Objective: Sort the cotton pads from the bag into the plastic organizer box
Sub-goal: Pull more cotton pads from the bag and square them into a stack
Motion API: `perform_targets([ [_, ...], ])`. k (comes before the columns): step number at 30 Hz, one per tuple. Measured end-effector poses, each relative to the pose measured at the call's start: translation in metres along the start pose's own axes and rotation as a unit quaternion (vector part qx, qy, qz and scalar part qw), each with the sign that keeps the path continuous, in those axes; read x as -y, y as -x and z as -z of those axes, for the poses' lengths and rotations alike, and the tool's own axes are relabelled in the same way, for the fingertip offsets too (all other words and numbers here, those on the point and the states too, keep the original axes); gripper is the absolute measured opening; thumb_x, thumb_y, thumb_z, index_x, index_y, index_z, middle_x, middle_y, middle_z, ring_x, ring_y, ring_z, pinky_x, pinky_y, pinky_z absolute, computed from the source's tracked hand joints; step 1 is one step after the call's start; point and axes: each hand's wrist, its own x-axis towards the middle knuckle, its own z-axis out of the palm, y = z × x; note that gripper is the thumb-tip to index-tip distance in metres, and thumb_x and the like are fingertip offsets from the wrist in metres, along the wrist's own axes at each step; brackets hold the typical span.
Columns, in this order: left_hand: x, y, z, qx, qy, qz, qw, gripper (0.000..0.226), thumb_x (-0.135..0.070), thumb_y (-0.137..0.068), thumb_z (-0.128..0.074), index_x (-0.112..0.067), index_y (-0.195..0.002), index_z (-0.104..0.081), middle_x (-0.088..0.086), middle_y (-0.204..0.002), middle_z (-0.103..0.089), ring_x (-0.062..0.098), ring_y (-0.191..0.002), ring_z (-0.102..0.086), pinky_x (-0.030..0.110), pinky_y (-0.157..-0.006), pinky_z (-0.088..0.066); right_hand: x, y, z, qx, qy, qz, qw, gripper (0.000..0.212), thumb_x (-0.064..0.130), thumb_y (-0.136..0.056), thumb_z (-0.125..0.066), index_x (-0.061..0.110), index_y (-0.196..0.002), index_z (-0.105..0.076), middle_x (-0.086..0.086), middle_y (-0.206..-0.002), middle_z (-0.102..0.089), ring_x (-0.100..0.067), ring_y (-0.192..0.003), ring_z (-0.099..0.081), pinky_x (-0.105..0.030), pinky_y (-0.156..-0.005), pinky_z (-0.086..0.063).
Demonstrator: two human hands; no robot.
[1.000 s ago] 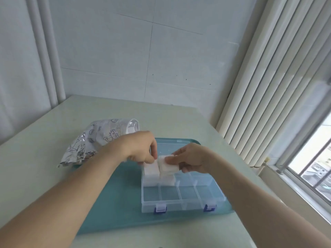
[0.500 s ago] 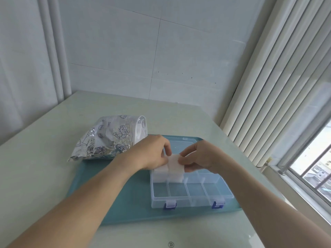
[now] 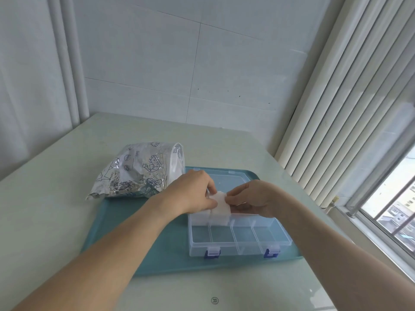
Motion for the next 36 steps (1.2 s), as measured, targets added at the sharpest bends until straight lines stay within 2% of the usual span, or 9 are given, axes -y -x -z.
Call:
perform_targets([
  [7,-0.001,0.0,-0.001,-0.004,-0.003,0.002,1.0,0.034,-0.033,-0.084,-0.075,-0.02,-0.115,-0.072,-0.009,-0.088,-0.06,0.012,-0.085,-0.056,0.022,-0.08,-0.045,0.001,0.003,-0.008,-0.049,0.045,0.021,0.998,0.009,-0.004,-0.078,-0.081,-0.004,-0.085,-0.076,-0.016,-0.078,-0.076,-0.018,-0.062,-0.073,-0.025,-0.067,-0.062],
  [12,-0.003,0.001,-0.003,0.006,-0.016,0.018,1.0,0.028,-0.027,-0.083,-0.073,-0.021,-0.11,-0.074,-0.008,-0.089,-0.061,0.013,-0.083,-0.055,0.023,-0.077,-0.045,0.004,0.007,-0.009,-0.059,0.11,0.009,0.992,0.016,0.001,-0.082,-0.079,-0.005,-0.096,-0.076,-0.012,-0.08,-0.077,-0.016,-0.065,-0.072,-0.026,-0.076,-0.062],
  [15,-0.005,0.0,-0.009,0.001,-0.029,0.035,0.999,0.021,-0.023,-0.083,-0.069,-0.023,-0.103,-0.075,-0.005,-0.093,-0.067,0.017,-0.082,-0.059,0.03,-0.08,-0.053,0.009,0.011,-0.001,-0.103,0.309,0.063,0.943,0.018,0.025,-0.084,-0.079,0.007,-0.085,-0.079,-0.001,-0.07,-0.076,-0.011,-0.061,-0.071,-0.021,-0.067,-0.06],
  [17,-0.007,-0.001,-0.011,-0.005,-0.049,0.039,0.998,0.019,-0.022,-0.084,-0.068,-0.021,-0.101,-0.076,-0.003,-0.093,-0.068,0.02,-0.087,-0.064,0.035,-0.082,-0.056,0.013,0.013,0.003,-0.133,0.343,0.164,0.915,0.011,0.024,-0.082,-0.079,0.015,-0.078,-0.076,0.002,-0.065,-0.074,-0.007,-0.051,-0.064,-0.02,-0.054,-0.052],
  [23,0.003,0.0,0.007,0.047,0.021,0.033,0.998,0.024,-0.041,-0.085,-0.07,-0.019,-0.092,-0.078,-0.002,-0.092,-0.074,0.009,-0.083,-0.068,0.032,-0.077,-0.056,0.011,0.008,-0.016,-0.021,0.409,0.231,0.882,0.019,0.025,-0.073,-0.088,0.026,-0.091,-0.081,0.008,-0.075,-0.077,-0.004,-0.068,-0.071,-0.01,-0.063,-0.047],
  [26,0.005,0.0,0.023,-0.073,0.127,0.004,0.989,0.011,-0.025,-0.09,-0.068,-0.019,-0.091,-0.077,-0.006,-0.089,-0.075,-0.011,-0.055,-0.056,0.012,-0.062,-0.045,0.017,0.008,-0.01,-0.011,0.391,0.206,0.897,0.028,0.025,-0.074,-0.089,0.019,-0.098,-0.078,0.007,-0.081,-0.077,-0.008,-0.066,-0.074,-0.014,-0.065,-0.051],
  [30,0.001,0.005,0.047,-0.288,0.301,-0.049,0.908,0.01,-0.013,-0.091,-0.066,-0.017,-0.085,-0.073,-0.011,-0.07,-0.068,0.005,-0.053,-0.052,0.017,-0.056,-0.043,0.046,0.014,0.012,-0.138,0.293,0.27,0.907,0.016,0.018,-0.086,-0.079,0.009,-0.099,-0.073,-0.006,-0.078,-0.077,-0.016,-0.058,-0.071,-0.02,-0.053,-0.055],
  [34,0.032,0.019,0.059,-0.437,0.166,-0.043,0.883,0.009,-0.008,-0.088,-0.062,-0.012,-0.085,-0.069,-0.001,-0.078,-0.067,0.009,-0.069,-0.058,0.019,-0.067,-0.047,0.071,0.011,0.003,-0.075,0.251,0.29,0.92,0.013,0.013,-0.088,-0.076,0.008,-0.1,-0.073,-0.007,-0.078,-0.077,-0.018,-0.062,-0.071,-0.028,-0.066,-0.061],
  [36,0.059,0.024,0.058,-0.445,0.051,0.015,0.894,0.009,-0.01,-0.089,-0.061,-0.009,-0.094,-0.068,0.005,-0.094,-0.062,0.02,-0.086,-0.058,0.032,-0.083,-0.049,0.076,0.001,-0.015,-0.027,0.255,0.288,0.923,0.015,0.013,-0.089,-0.076,0.008,-0.103,-0.074,-0.007,-0.084,-0.077,-0.016,-0.065,-0.071,-0.025,-0.071,-0.062],
])
